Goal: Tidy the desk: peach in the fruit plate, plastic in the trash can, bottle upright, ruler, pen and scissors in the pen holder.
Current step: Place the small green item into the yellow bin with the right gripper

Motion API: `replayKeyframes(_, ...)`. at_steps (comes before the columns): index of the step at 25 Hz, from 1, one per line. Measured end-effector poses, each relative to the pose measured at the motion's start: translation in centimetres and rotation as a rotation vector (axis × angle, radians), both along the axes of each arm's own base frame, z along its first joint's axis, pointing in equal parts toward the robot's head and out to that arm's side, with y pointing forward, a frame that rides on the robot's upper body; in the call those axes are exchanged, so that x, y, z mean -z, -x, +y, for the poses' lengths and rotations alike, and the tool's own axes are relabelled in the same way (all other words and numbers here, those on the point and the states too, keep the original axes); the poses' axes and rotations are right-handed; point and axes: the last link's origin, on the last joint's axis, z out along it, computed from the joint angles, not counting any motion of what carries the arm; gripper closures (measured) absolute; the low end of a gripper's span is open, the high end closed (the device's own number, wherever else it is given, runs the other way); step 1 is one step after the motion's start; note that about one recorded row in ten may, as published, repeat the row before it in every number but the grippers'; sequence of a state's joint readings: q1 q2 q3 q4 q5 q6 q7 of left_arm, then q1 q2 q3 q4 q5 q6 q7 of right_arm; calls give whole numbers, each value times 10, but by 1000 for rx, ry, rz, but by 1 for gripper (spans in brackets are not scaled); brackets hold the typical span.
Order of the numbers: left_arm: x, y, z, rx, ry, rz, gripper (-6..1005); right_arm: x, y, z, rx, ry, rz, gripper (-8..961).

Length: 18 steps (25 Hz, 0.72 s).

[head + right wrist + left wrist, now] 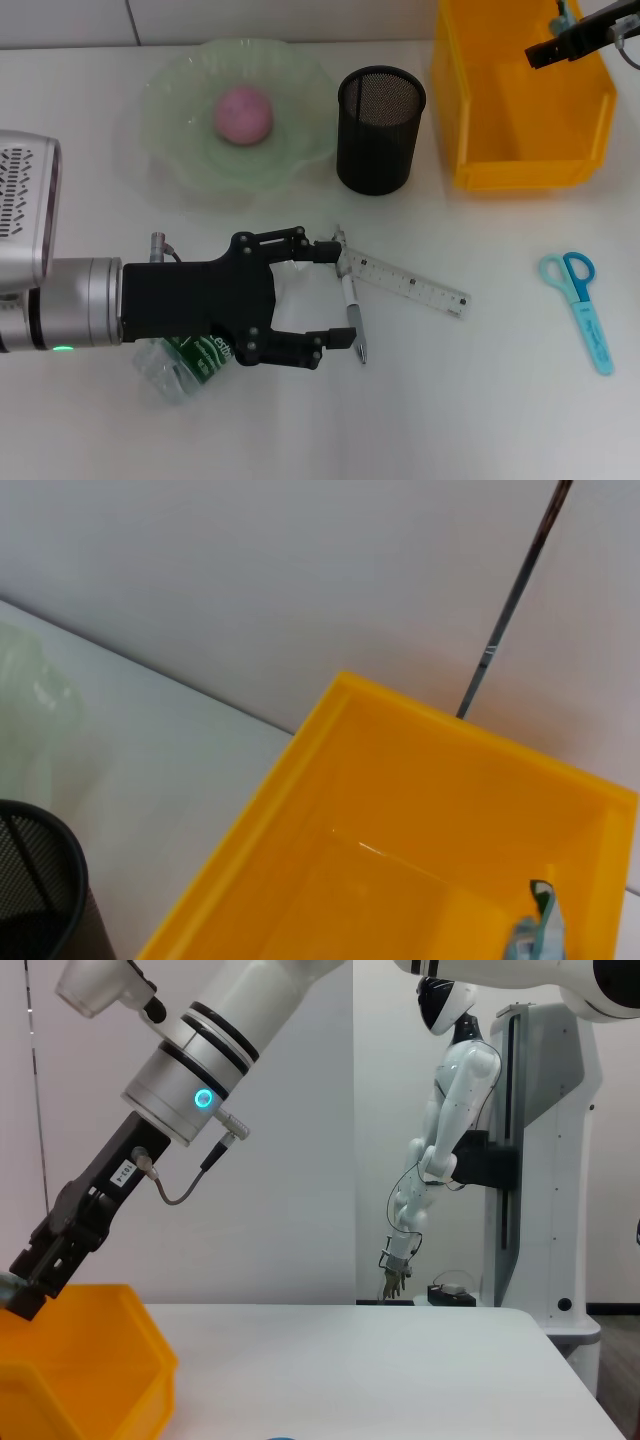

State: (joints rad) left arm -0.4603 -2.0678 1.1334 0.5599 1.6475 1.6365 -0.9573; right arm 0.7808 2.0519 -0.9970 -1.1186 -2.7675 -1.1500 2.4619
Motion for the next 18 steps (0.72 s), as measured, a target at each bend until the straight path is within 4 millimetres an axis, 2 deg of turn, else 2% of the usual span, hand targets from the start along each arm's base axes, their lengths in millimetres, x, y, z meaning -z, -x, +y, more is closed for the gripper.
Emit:
replayKeyframes(9,0,0,0,0,0,1,173,-1,-5,-1,17,3,-48,140)
replayKeyframes(18,0,0,0,-1,-1,2,174,-6,-1,-2,11,-12,-46,141)
